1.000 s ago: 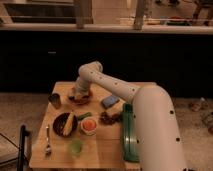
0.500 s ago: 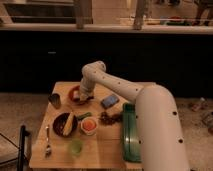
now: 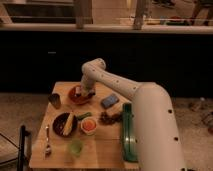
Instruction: Wipe red bowl with eraser
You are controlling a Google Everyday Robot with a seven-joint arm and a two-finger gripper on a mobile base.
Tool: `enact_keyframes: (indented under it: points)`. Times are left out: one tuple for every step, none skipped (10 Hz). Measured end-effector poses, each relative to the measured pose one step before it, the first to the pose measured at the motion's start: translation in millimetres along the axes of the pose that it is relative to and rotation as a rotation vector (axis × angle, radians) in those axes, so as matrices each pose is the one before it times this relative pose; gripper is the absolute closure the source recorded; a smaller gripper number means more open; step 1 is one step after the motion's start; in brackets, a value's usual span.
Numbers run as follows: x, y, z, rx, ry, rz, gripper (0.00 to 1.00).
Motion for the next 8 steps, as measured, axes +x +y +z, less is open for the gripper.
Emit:
enact_keyframes:
  points:
    - [-6.50,-5.42,3.80,0.00906,0.00735,-0.00529,1.00]
    - [-6.20,-4.38,1.92,0.00880,0.00184,-0.00556,1.00]
    - [-2.40,-1.11,0.79,0.00196,0.00108,-0.00381,1.00]
    - [-12.46,-1.81,4.16,-0.00124,-0.00603,-0.01863,1.00]
    - [-14.36,1.35,4.46,-0.00848,-0.01068,-0.02638,1.00]
    - [-10.65,3.70,2.72,-0.01162,-0.01318,-0.02234,1.00]
    - [-3.86,5.92,1.28,-0.01353,-0.00895,-0.01979,1.00]
    - [-1.44,6.30,0.11,-0.01258,-0.00464,-0.01424,1.00]
